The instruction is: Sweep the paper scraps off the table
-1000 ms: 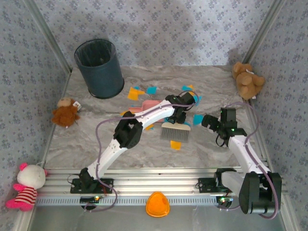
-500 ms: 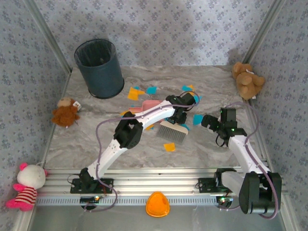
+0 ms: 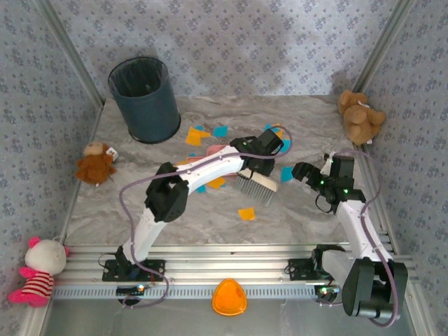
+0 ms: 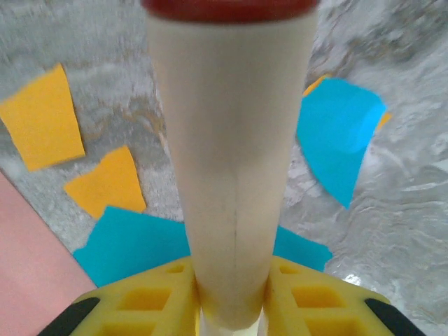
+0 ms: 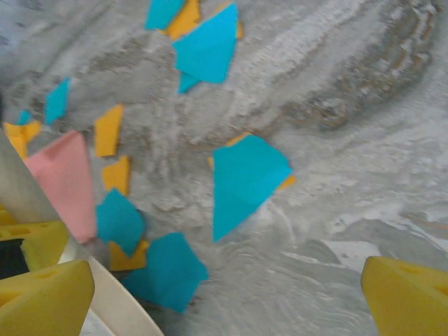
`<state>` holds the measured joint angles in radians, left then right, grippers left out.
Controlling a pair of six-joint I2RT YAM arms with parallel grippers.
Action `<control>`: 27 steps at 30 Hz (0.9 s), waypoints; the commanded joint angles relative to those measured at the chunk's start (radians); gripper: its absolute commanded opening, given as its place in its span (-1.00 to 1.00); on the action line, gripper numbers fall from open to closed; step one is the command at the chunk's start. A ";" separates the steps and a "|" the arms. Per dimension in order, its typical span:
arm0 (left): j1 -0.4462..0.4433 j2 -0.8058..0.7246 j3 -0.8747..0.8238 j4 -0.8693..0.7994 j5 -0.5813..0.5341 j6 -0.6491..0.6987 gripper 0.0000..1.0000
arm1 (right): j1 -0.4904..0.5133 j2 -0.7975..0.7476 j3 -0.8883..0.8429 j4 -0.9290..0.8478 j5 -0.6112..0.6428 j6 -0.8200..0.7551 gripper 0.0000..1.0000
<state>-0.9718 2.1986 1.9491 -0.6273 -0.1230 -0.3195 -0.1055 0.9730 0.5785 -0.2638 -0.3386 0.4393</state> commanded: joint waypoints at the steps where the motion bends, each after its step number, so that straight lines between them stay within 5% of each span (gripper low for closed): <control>1: -0.001 -0.109 -0.132 0.224 0.038 0.136 -0.48 | -0.023 -0.031 0.023 0.069 -0.150 0.049 1.00; 12: 0.004 -0.243 -0.473 0.623 0.199 0.291 -0.53 | -0.025 -0.033 0.036 0.191 -0.271 0.083 0.93; 27: 0.005 -0.245 -0.516 0.690 0.244 0.310 -0.53 | 0.012 0.120 0.060 0.343 -0.352 0.095 0.57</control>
<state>-0.9688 2.0026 1.4361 0.0132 0.0929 -0.0284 -0.1097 1.0710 0.5957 0.0105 -0.6300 0.5182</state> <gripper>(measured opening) 0.237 0.788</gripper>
